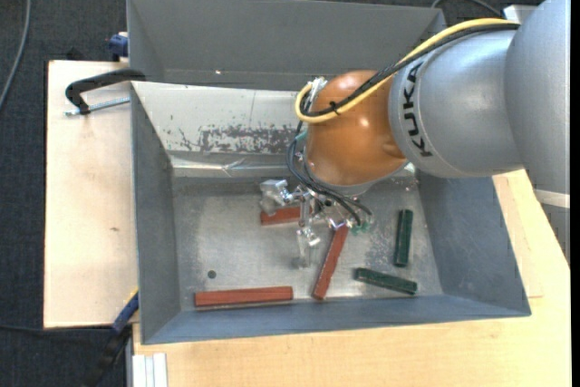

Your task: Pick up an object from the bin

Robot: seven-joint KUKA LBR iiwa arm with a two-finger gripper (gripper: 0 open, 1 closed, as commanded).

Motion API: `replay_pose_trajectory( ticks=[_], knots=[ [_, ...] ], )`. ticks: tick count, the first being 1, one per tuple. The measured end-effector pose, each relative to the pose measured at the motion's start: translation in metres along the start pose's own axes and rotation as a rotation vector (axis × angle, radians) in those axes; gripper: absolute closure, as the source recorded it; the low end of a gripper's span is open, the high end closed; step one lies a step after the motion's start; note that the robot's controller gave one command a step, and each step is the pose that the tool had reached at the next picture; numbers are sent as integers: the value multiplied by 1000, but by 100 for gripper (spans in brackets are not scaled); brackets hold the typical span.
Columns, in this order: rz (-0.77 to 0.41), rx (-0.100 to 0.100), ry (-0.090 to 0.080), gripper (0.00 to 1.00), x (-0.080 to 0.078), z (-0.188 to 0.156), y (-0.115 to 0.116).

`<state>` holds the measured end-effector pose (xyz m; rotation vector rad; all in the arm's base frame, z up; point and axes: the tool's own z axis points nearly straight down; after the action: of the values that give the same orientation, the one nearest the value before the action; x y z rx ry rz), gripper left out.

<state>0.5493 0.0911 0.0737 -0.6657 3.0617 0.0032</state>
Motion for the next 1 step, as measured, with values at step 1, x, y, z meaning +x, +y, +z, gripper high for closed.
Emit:
replay_pose_trajectory(
  ticks=[1],
  knots=[
    [-311,0,7,100,50,2,-51]
  ],
)
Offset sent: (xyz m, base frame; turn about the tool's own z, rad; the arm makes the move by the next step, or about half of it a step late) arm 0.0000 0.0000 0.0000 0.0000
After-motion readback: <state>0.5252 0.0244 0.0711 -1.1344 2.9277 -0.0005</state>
